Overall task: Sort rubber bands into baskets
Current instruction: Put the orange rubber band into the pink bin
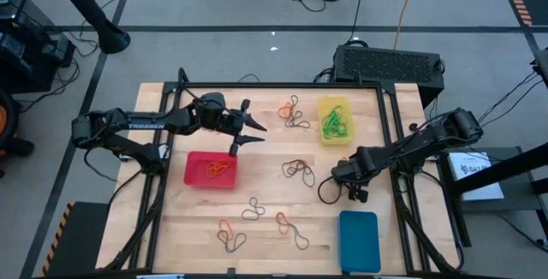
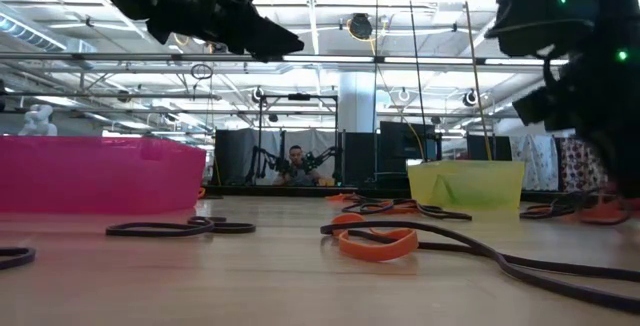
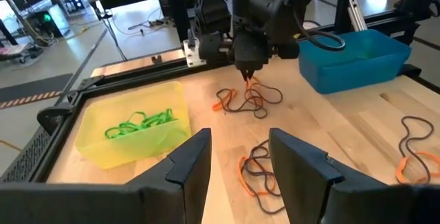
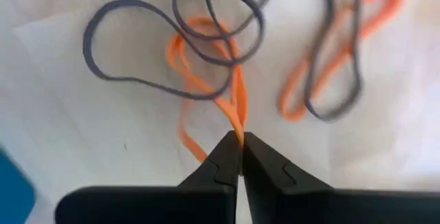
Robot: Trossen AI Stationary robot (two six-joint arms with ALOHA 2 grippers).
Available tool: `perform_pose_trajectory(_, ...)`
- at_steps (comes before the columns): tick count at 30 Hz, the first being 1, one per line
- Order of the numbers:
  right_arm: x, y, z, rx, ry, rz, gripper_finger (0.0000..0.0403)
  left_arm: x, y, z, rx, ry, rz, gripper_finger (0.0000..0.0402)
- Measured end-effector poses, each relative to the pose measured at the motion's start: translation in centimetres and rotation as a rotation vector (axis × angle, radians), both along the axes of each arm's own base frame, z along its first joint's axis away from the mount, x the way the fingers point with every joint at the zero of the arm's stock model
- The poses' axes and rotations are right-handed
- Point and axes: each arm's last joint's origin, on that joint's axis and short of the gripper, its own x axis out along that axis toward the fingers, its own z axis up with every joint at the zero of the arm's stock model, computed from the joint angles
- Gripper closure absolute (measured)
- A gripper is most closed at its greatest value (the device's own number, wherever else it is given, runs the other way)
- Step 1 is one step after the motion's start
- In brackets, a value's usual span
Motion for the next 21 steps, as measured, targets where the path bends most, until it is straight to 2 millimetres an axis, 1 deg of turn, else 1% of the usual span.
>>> perform_pose_trajectory(6,0.9,0.2,3.0,-0.015,0.020,-0.006,0.0400,0.0,0.0,0.0,-0.017,0.000,0.005,0.0246)
perform_pose_trajectory(9,1.2,0.2,4.6,-0.076,0.027,-0.017,0.0401,0.0,0.0,0.0,-0.023,0.000,0.005,0.0246)
perform_pose_trajectory(13,1.7,0.2,6.2,-0.139,-0.017,-0.037,0.0401,0.1,-0.2,0.0,-0.025,0.002,-0.002,0.0246)
perform_pose_trajectory(15,2.1,0.2,6.5,-0.161,-0.050,-0.033,0.0402,0.4,-0.5,-0.3,-0.026,0.005,-0.014,0.0246)
perform_pose_trajectory(18,2.6,0.5,6.5,-0.182,-0.117,-0.020,0.0402,1.2,-1.1,-0.9,-0.026,0.006,-0.042,0.0246)
perform_pose_trajectory(21,2.8,0.8,6.3,-0.213,-0.166,0.002,0.0402,2.2,-1.8,-2.1,-0.030,0.022,-0.075,0.0246)
